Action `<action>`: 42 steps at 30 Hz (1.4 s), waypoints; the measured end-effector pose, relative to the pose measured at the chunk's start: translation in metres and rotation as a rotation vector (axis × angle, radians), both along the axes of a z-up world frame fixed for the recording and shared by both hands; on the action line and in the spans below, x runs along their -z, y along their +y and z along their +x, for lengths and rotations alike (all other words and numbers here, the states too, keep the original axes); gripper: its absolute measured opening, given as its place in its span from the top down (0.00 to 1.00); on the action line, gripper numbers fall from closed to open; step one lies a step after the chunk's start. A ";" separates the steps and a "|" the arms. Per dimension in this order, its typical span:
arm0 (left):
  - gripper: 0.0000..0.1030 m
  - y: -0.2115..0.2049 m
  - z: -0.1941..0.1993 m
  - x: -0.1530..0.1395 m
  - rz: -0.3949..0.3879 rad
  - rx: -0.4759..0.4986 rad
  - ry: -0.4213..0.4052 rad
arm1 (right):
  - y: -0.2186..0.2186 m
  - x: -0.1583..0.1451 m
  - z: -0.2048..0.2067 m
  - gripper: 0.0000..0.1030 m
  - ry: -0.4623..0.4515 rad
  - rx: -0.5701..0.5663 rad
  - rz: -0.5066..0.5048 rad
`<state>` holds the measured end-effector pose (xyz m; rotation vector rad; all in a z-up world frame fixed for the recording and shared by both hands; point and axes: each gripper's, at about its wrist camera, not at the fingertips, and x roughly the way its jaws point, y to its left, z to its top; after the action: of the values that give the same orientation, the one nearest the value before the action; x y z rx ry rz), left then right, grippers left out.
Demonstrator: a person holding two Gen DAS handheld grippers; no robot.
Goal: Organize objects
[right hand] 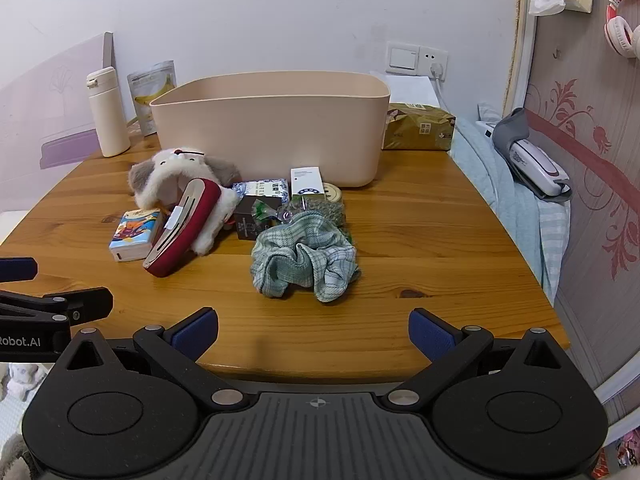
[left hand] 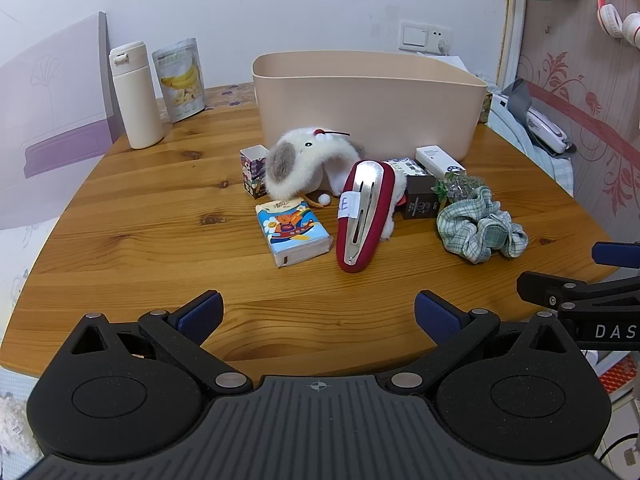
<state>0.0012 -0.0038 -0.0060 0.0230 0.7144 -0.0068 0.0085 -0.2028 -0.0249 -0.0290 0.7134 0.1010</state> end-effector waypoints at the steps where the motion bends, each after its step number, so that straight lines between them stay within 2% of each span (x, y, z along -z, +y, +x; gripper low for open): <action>1: 0.00 0.000 0.000 0.000 0.000 0.000 0.000 | 0.000 0.000 0.000 0.00 0.001 -0.001 0.000; 42: 0.00 0.004 0.006 0.006 -0.014 0.000 0.011 | -0.003 0.002 0.006 0.00 0.010 0.016 0.005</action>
<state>0.0077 -0.0002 -0.0123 0.0097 0.7257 -0.0114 0.0140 -0.2054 -0.0273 -0.0180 0.7230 0.0872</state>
